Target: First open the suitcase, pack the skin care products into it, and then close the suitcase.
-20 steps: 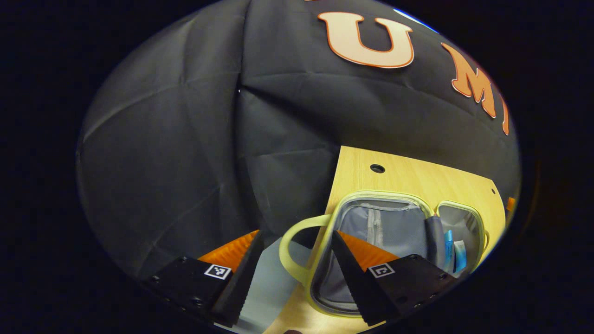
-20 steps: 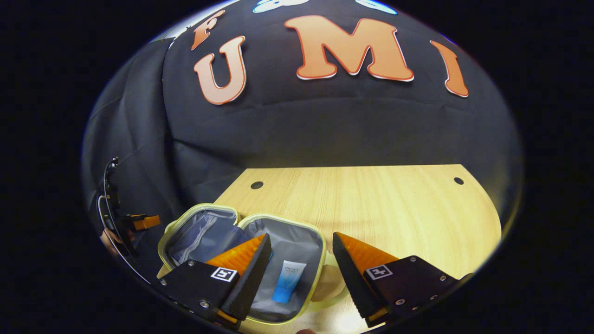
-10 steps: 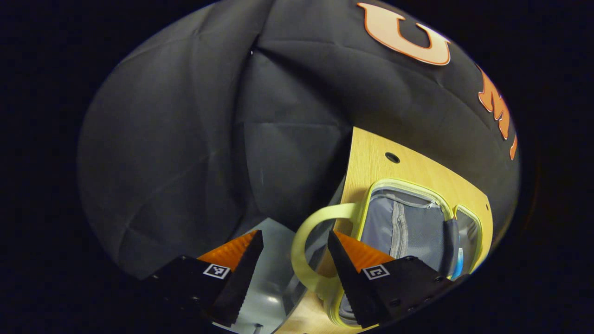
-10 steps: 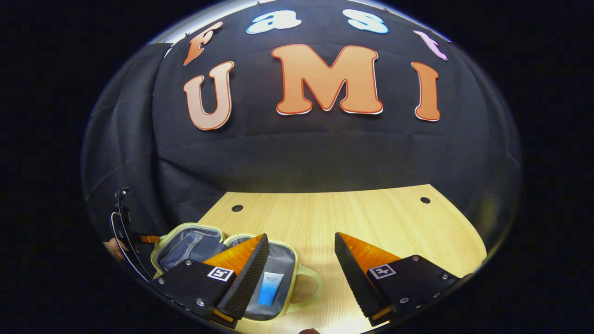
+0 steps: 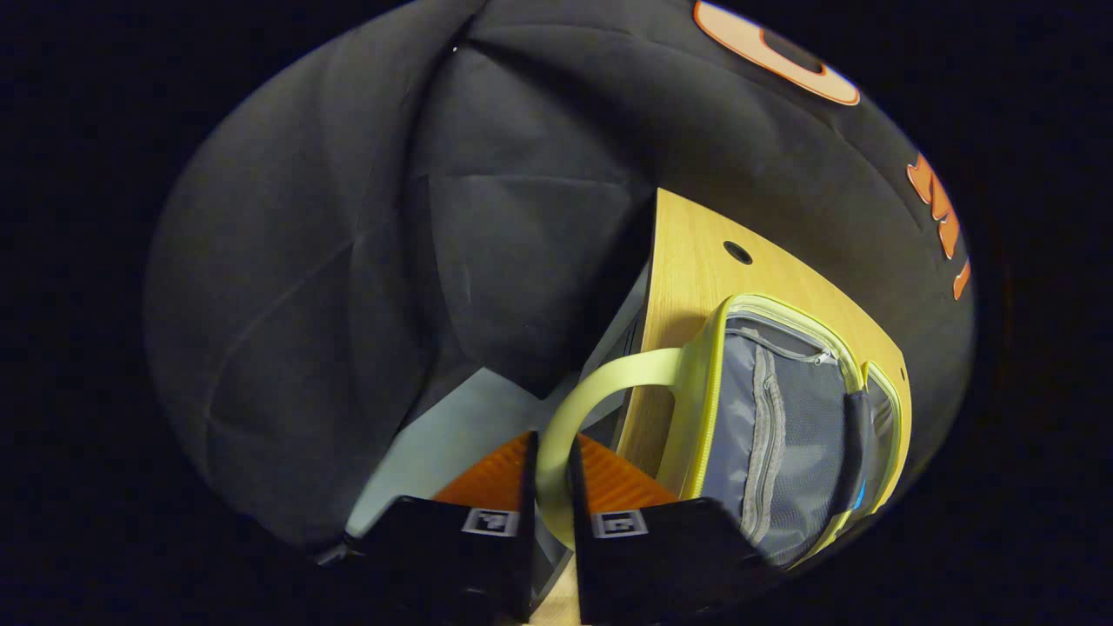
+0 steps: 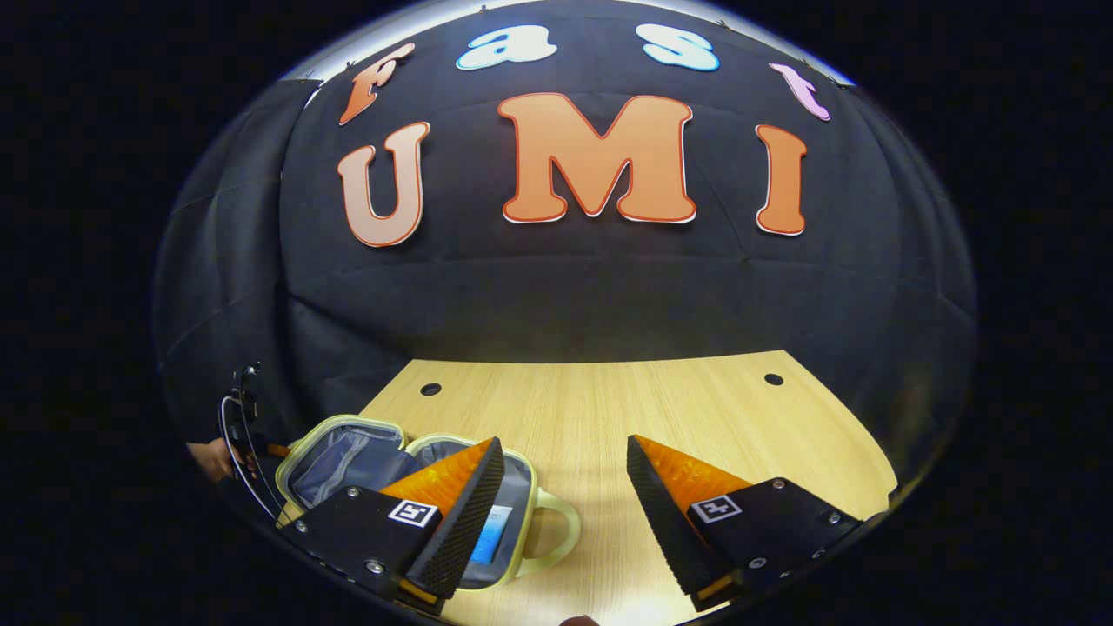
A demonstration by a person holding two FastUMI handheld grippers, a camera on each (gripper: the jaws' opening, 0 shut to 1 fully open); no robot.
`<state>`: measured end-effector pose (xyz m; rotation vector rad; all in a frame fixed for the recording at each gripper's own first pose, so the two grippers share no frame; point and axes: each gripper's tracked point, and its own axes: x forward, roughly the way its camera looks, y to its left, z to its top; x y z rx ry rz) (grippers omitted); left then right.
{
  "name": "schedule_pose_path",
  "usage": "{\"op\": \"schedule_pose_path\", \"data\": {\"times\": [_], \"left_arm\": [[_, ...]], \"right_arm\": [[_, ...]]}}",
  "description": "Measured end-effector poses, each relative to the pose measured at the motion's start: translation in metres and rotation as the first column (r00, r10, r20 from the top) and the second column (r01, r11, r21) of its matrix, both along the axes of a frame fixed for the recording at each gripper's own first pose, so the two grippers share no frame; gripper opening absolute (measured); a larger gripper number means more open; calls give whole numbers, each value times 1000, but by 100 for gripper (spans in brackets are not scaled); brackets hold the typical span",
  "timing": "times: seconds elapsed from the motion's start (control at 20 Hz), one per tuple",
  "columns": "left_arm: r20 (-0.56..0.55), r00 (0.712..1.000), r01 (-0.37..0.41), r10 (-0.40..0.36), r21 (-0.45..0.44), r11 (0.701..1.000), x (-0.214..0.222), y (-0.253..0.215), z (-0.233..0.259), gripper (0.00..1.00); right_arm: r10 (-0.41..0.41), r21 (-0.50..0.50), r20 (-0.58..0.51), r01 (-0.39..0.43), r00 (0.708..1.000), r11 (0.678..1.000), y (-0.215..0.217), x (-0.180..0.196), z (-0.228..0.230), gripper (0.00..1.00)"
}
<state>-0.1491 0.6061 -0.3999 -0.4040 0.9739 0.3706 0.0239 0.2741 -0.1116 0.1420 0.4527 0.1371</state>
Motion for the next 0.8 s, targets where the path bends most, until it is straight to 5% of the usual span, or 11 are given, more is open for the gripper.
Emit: {"op": "schedule_pose_path", "data": {"times": [0.15,0.45,0.8], "left_arm": [[48,998,29,-31,58,998,7,1,30,6],[148,984,76,-103,177,981,23,-20,110,6],[322,939,57,-119,194,979,43,-70,202,5]], "right_arm": [[-24,-10,23,24,999,1000,-15,3,4,91],[16,6,39,-16,999,1000,-22,10,3,91],[73,12,69,-74,995,997,-28,17,2,91]]}}
